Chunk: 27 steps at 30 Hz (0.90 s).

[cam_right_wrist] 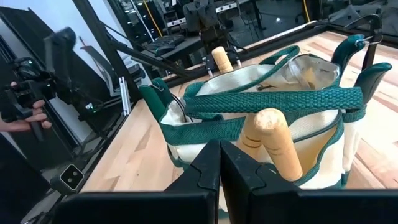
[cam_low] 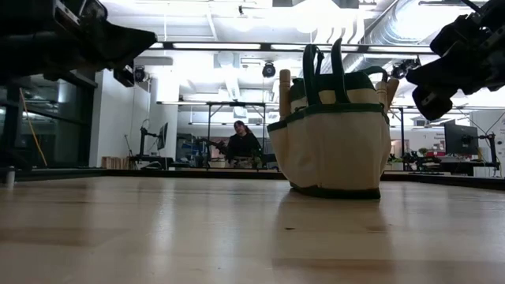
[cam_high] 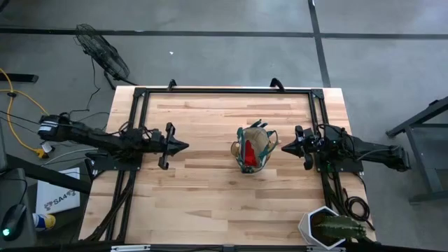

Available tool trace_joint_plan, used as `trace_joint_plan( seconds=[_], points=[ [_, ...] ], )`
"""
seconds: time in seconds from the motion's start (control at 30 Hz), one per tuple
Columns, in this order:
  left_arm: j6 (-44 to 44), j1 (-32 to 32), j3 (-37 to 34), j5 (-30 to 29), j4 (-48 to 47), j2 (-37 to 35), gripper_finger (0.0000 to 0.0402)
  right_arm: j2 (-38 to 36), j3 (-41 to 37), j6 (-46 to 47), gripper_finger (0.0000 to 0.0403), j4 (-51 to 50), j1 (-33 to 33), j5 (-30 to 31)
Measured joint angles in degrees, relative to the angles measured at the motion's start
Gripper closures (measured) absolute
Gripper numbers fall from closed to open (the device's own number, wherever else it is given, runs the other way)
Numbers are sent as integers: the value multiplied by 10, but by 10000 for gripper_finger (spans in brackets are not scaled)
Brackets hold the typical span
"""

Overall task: Pick & Place Garden tools in Gardening bag
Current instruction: Return to Home Position

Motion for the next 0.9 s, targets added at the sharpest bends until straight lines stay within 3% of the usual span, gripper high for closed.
trace_joint_plan(
  seconds=[0.23, 0.37, 0.8, 0.9],
  points=[
    [-19, 0, 0, -13, -232, -190, 402, 0, 0, 0, 401, 0, 0, 0],
    [-21, 0, 0, -13, -303, -264, 402, 0, 0, -5, 401, 0, 0, 0],
    [13, 0, 0, 19, -544, -486, 402, 0, -1, 0, 401, 9, 0, 6],
    [3, 0, 0, 5, -580, -493, 402, 0, -1, 0, 401, 10, 0, 6]
  ],
)
